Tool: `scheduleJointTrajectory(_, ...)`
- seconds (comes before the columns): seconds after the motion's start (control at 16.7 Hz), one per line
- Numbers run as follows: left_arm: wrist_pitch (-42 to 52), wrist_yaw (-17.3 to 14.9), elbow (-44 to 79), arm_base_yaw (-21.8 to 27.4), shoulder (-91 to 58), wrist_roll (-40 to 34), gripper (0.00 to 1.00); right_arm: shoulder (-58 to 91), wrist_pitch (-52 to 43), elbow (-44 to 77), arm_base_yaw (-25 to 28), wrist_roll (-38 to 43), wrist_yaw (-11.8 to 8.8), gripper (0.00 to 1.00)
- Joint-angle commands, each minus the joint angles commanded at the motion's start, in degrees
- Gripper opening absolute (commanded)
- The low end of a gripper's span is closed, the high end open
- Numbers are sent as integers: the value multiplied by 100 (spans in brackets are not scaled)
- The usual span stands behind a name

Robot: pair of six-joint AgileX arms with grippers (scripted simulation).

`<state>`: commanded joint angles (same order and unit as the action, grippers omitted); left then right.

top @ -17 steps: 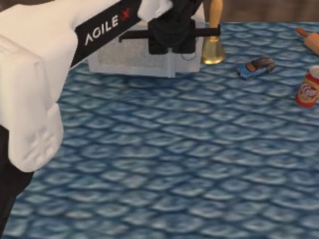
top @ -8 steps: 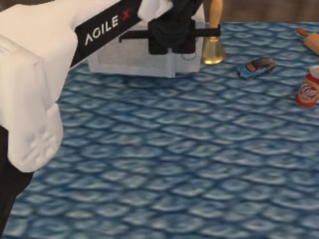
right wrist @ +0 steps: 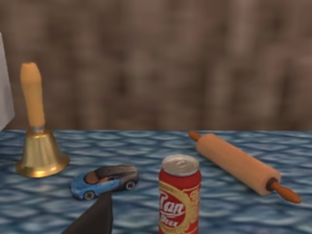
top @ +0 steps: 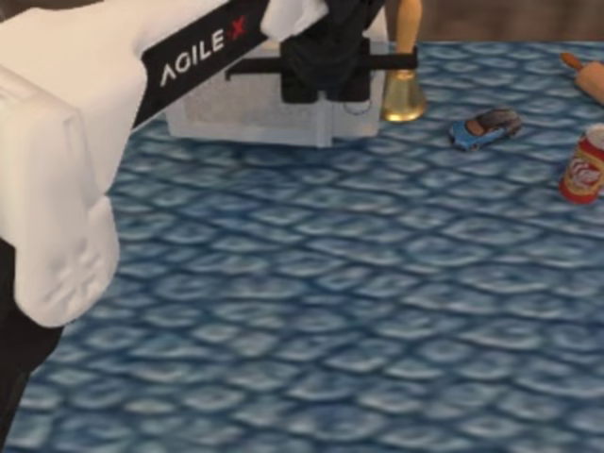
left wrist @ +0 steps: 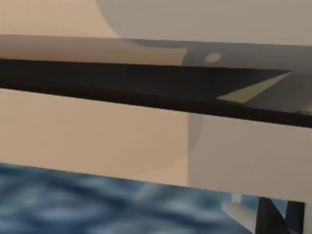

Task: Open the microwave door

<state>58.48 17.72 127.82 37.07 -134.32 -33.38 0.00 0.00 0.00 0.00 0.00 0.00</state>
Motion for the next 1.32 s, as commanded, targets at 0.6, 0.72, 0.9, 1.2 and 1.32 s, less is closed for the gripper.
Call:
scheduleJointTrajectory(0.6,-120,-73,-232,30,91,99,0,0,0,0,0,0,0,100)
scheduleJointTrajectory(0.72,-297,-128,-573,6,301,251,0,0,0,0,0,0,0,100)
scheduleJointTrajectory(0.9,-558,-208,-1018,-18,590,459,0,0,0,0,0,0,0,100)
scheduleJointTrajectory(1.2,-599,-222,-1093,-24,637,498,0,0,0,0,0,0,0,100)
scheduleJointTrajectory(1.32,-599,-222,-1093,-24,637,498,0,0,0,0,0,0,0,100)
